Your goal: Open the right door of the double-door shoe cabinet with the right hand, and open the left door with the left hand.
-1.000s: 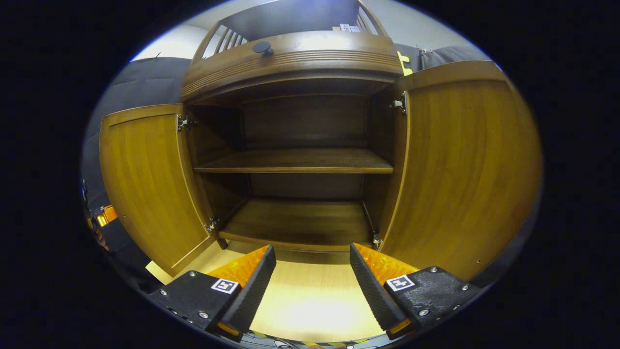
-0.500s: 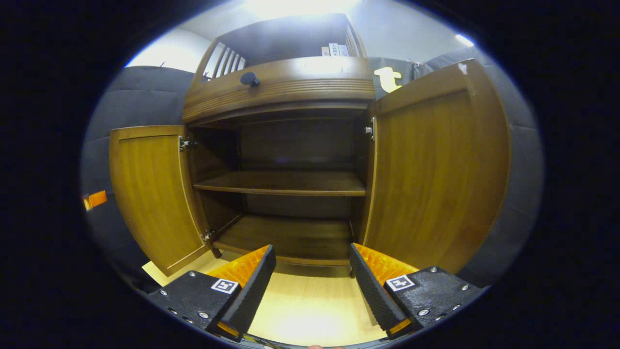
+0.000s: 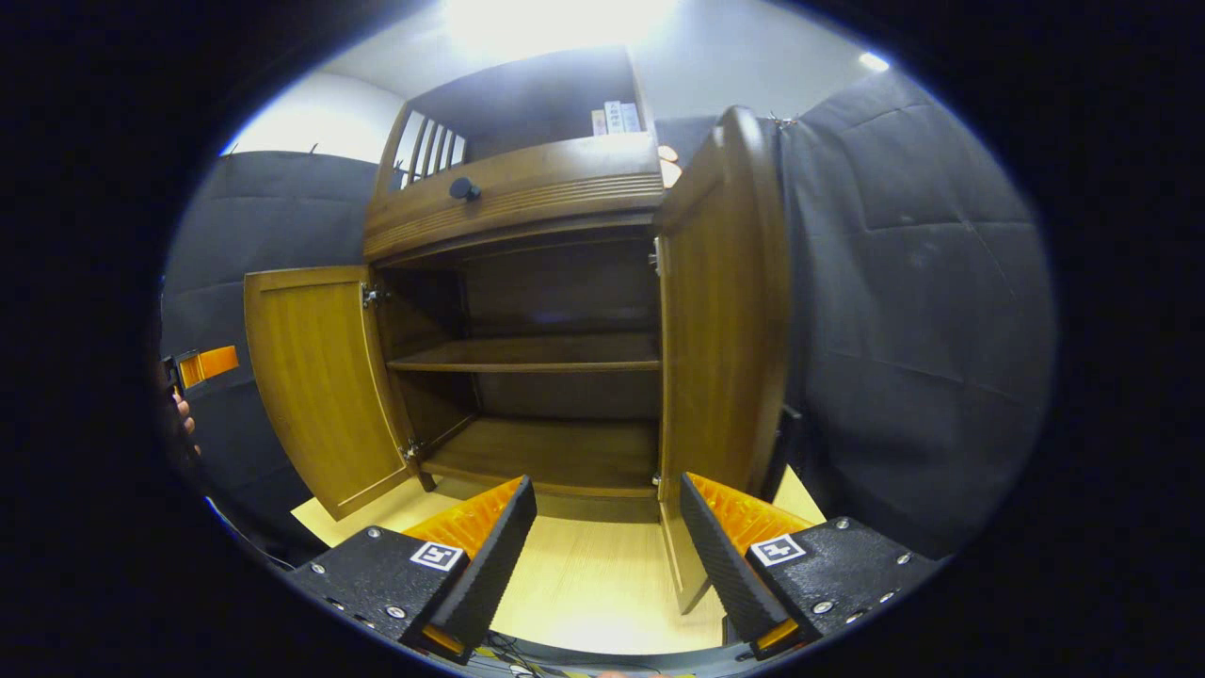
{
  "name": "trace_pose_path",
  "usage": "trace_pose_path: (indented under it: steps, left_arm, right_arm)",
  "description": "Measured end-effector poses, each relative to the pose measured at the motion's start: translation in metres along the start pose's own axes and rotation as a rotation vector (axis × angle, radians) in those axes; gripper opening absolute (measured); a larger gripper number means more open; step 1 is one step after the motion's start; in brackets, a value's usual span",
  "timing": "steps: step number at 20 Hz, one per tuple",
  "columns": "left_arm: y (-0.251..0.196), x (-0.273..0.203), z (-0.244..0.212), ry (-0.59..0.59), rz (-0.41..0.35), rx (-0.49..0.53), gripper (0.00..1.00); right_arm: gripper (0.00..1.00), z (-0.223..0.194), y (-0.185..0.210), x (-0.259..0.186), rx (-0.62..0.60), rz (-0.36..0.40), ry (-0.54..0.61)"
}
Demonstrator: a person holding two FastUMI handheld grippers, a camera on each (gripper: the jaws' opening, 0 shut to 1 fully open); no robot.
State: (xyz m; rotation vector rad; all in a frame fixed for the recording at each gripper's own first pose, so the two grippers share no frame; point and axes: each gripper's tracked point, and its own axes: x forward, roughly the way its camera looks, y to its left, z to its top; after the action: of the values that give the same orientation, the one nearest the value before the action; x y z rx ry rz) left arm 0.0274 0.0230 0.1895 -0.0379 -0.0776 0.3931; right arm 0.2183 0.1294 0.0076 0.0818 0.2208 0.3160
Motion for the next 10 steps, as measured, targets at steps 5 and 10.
trace_pose_path:
  steps: [5,10]
  left_arm:
    - [-0.04,-0.027,0.002,-0.003,-0.029,-0.037,0.94]
    - [-0.041,-0.047,-0.003,0.037,0.009,-0.008,0.94]
  right_arm:
    - [0.92,0.009,-0.017,0.0,-0.039,-0.015,-0.068]
    - [0.98,0.006,-0.029,-0.009,-0.013,-0.054,-0.053]
